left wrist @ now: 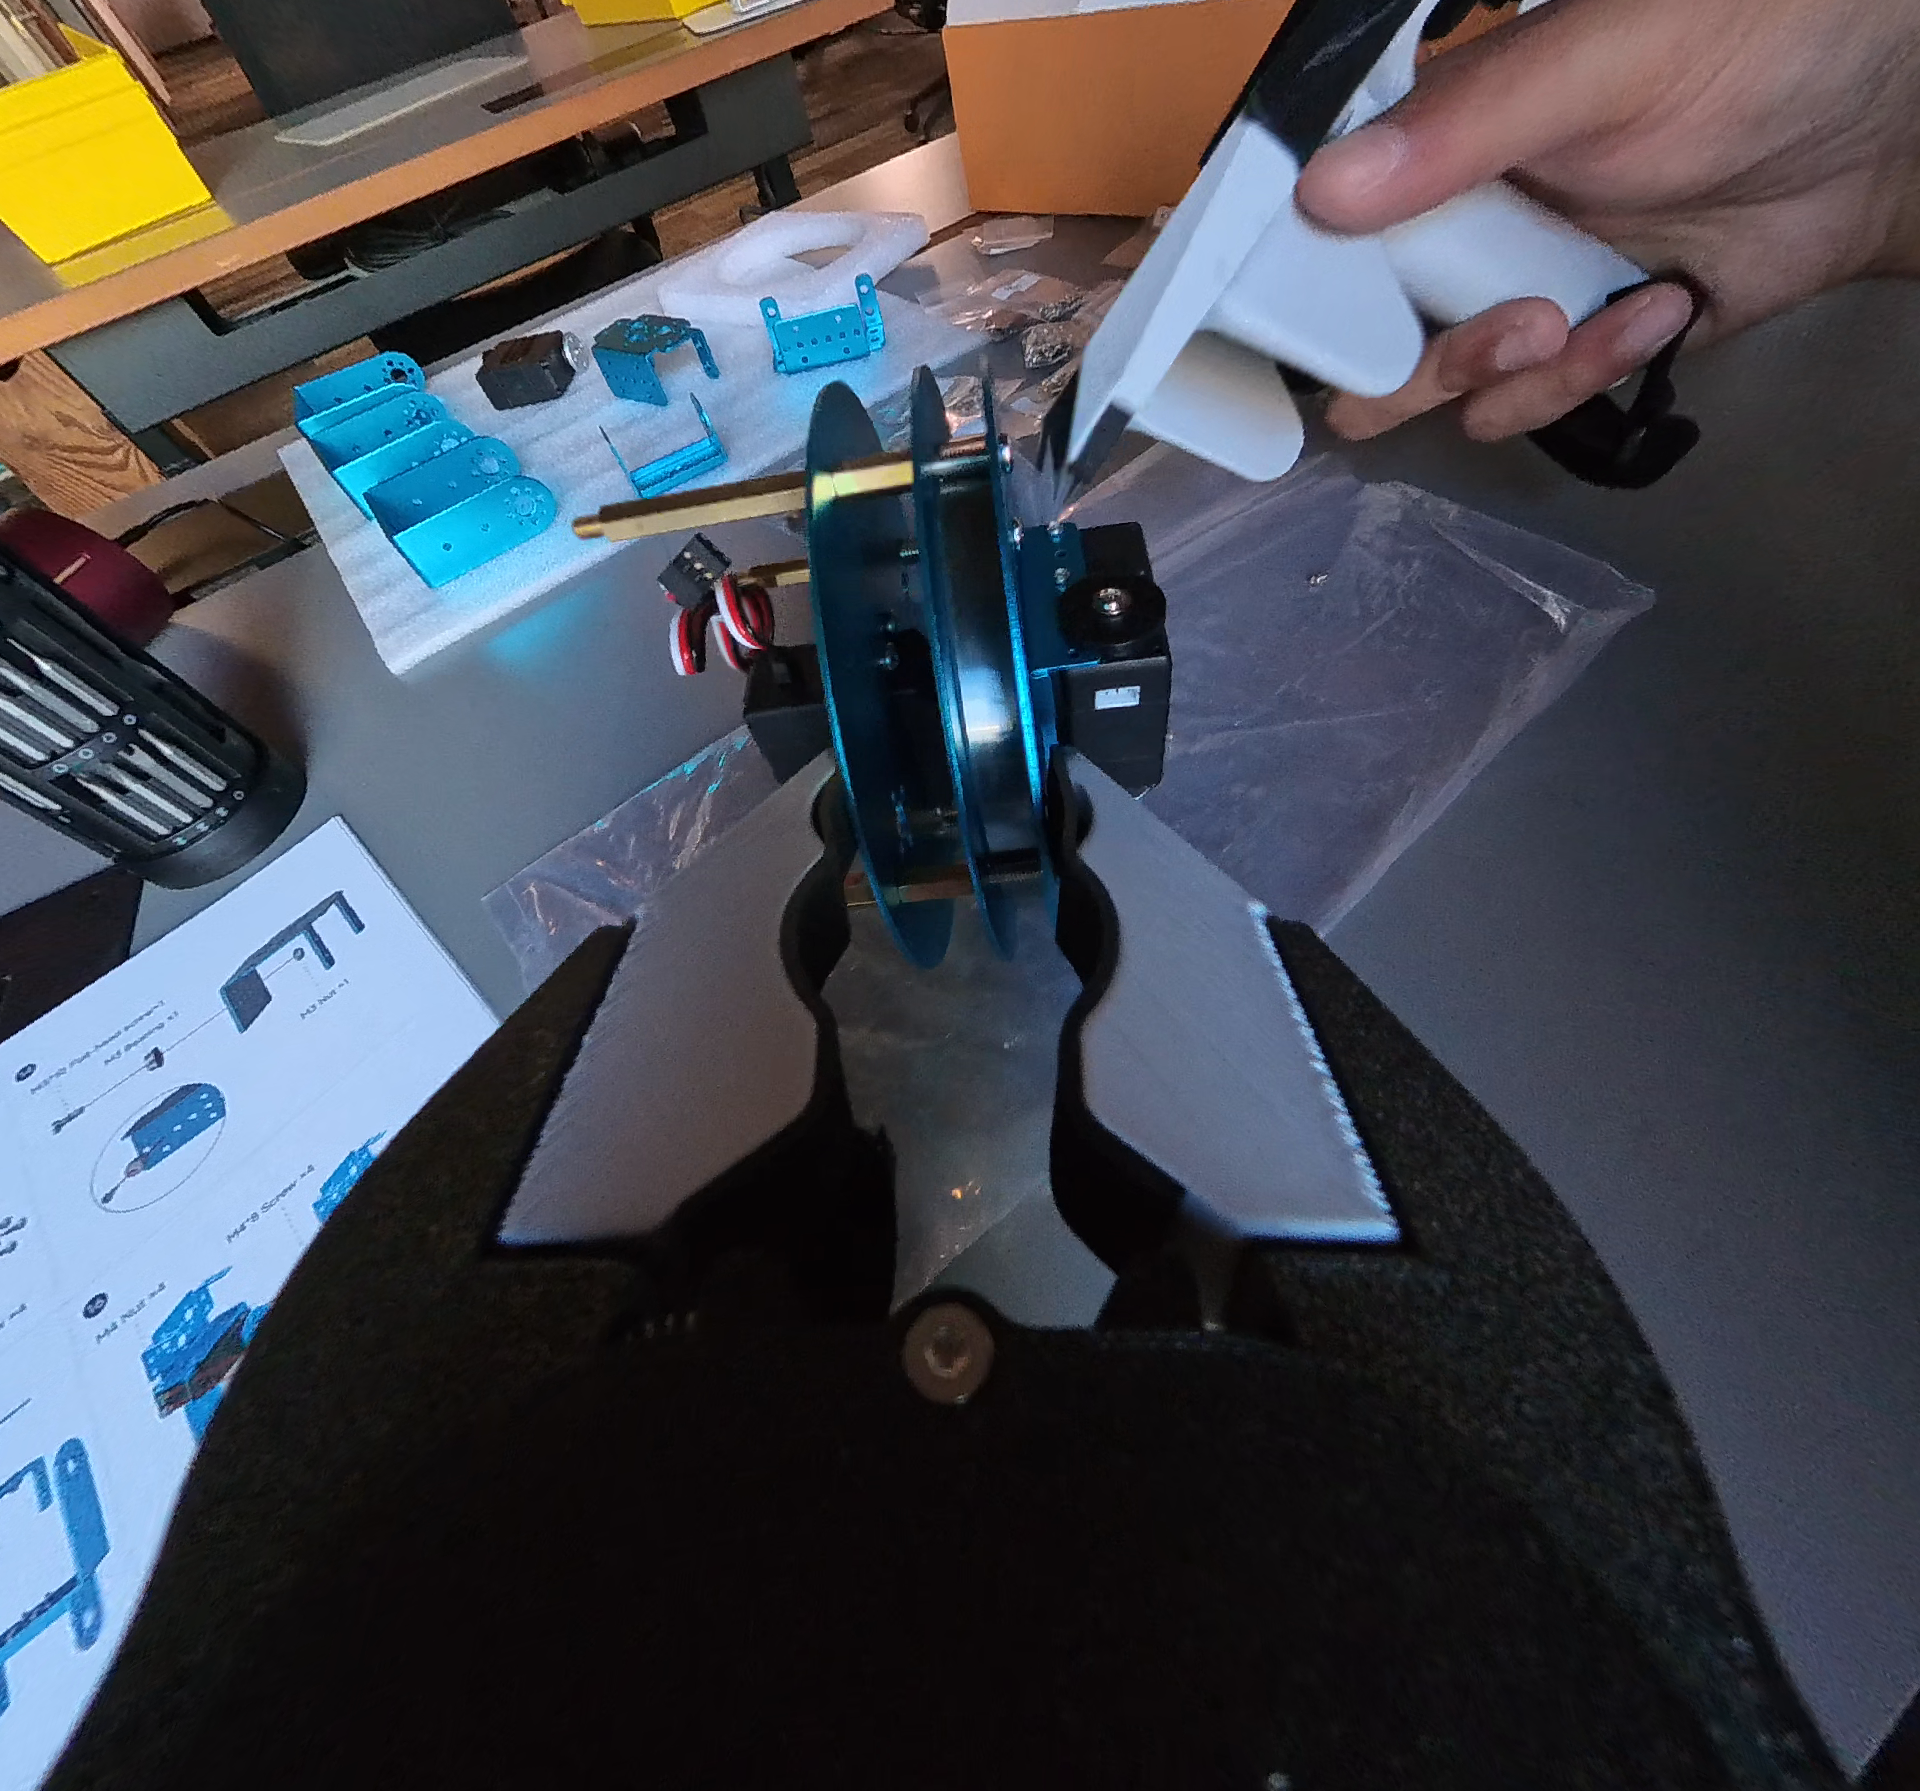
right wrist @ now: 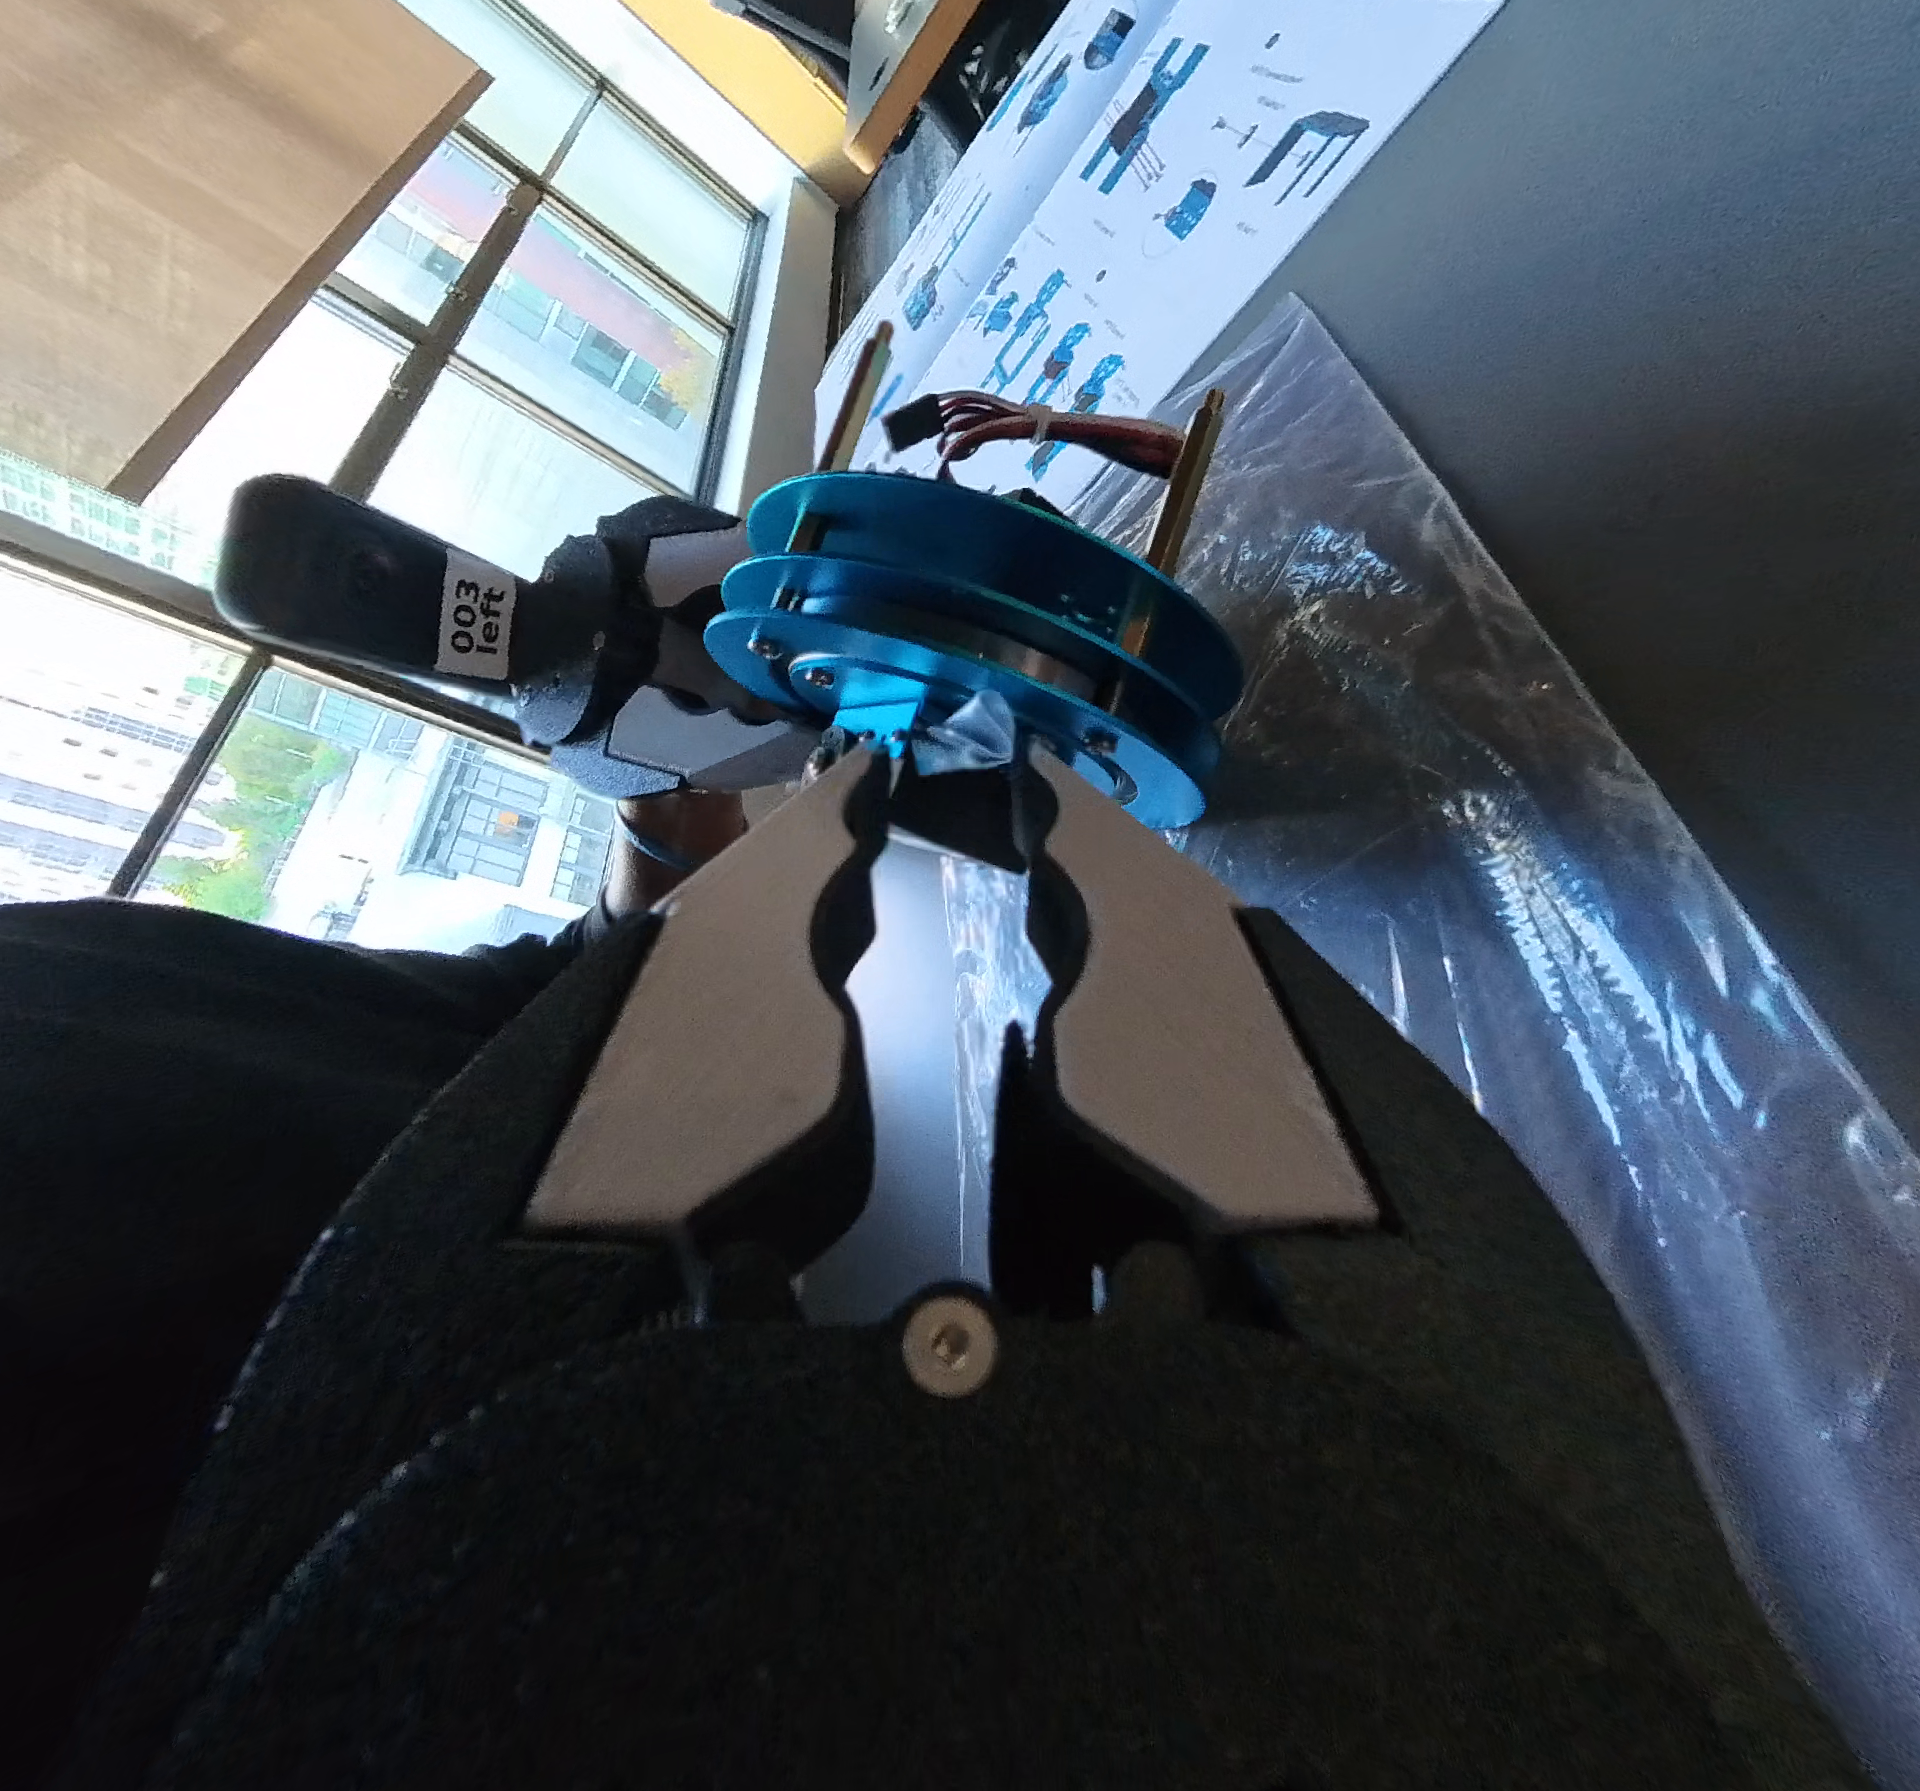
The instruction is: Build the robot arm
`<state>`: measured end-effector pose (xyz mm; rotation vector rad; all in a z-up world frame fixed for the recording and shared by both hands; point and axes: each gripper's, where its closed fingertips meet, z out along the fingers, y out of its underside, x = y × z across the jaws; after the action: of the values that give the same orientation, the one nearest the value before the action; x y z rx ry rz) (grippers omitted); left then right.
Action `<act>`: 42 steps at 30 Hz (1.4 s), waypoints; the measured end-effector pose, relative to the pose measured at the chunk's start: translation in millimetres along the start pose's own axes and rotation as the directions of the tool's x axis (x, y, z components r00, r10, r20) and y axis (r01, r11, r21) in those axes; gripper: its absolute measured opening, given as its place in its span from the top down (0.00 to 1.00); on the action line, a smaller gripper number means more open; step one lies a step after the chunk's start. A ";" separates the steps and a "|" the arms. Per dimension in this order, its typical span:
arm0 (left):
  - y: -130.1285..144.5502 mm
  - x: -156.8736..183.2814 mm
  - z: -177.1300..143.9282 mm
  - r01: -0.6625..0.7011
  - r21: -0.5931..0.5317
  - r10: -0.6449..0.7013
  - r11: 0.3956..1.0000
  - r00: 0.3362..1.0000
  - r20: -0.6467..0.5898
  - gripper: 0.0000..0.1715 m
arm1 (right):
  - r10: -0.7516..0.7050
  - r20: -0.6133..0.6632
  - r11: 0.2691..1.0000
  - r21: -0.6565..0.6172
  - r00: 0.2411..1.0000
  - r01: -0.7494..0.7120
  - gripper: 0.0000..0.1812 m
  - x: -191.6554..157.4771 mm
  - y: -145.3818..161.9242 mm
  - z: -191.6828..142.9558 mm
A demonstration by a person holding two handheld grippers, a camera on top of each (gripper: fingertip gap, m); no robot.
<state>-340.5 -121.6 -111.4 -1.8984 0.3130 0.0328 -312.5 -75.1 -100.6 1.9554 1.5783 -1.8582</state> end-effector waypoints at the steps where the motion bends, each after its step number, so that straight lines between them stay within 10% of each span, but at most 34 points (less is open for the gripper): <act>1: -0.8 0.9 0.3 -0.001 0.004 0.001 1.000 1.000 -0.003 0.79 | 0.003 0.004 1.000 0.007 1.000 -0.003 0.92 -0.2 -0.9 1.2; 6: 1.7 -1.5 -0.5 0.024 -0.027 -0.024 0.999 1.000 -0.007 0.80 | 0.007 -0.030 0.999 0.045 1.000 -0.005 1.00 8.3 -5.7 -13.9; 10: 4.1 -2.1 -2.9 0.033 -0.024 -0.034 0.999 0.999 -0.009 0.80 | 0.021 -0.225 0.985 0.169 0.974 0.018 1.00 50.6 -28.9 -91.2; 15: -0.4 -1.1 1.6 0.017 -0.015 -0.016 1.000 1.000 0.013 0.79 | -0.035 -0.283 0.999 -0.038 0.959 0.026 0.99 65.5 16.3 -90.5; 29: -10.6 -7.3 -18.2 0.031 0.024 -0.033 0.999 0.995 0.097 0.71 | -0.403 -0.706 0.913 -0.267 0.582 0.308 0.71 105.3 59.1 -219.9; 42: -26.8 -6.2 -15.8 0.012 -0.008 -0.010 1.000 0.986 0.164 0.71 | -0.463 -0.631 0.885 -0.361 0.622 0.293 0.83 114.9 98.3 -230.6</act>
<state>-342.3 -126.7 -80.2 -1.8929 0.1910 0.1821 -104.7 89.1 -177.5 2.5296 2.4411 -0.8918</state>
